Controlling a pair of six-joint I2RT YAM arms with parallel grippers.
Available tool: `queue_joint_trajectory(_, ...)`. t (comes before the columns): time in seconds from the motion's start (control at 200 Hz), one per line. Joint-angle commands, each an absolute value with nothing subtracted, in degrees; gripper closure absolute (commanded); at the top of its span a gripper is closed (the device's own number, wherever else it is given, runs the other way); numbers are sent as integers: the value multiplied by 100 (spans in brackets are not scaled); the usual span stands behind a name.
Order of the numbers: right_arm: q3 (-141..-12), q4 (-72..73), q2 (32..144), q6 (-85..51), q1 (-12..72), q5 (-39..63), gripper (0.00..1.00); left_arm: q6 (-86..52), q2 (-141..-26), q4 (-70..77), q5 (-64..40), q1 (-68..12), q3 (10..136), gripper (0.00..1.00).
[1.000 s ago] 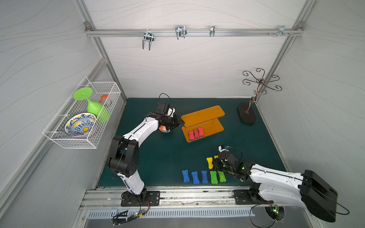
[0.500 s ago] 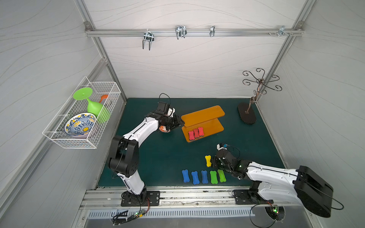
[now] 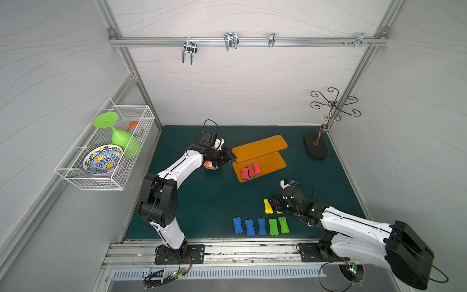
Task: Remove the whiteboard erasers from the shelf
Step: Place the whiteboard eraser at the center of the board.
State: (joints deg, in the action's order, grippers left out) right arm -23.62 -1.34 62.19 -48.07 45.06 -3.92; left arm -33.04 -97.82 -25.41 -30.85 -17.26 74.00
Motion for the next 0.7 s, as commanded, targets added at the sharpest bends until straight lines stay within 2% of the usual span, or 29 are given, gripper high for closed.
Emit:
queue_joint_trajectory(0.0, -2834, 503, 6709, -4079, 3942, 538, 48, -3173, -9648, -2469, -3199, -1775, 7479, 49)
queue_joint_trajectory(0.095, -3280, 859, 7263, -3830, 3512, 1117, 49, -3155, -9668, -2478, -3182, -1775, 7488, 50)
queue_joint_trajectory(0.32, -3959, 1735, 8425, -3487, 2951, 1776, 49, -3097, -9818, -2568, -3183, -1775, 7563, 60)
queue_joint_trajectory(0.695, -4001, 3368, 9604, -3576, 2736, 1721, 51, -3085, -9945, -2558, -3182, -1775, 7603, 64)
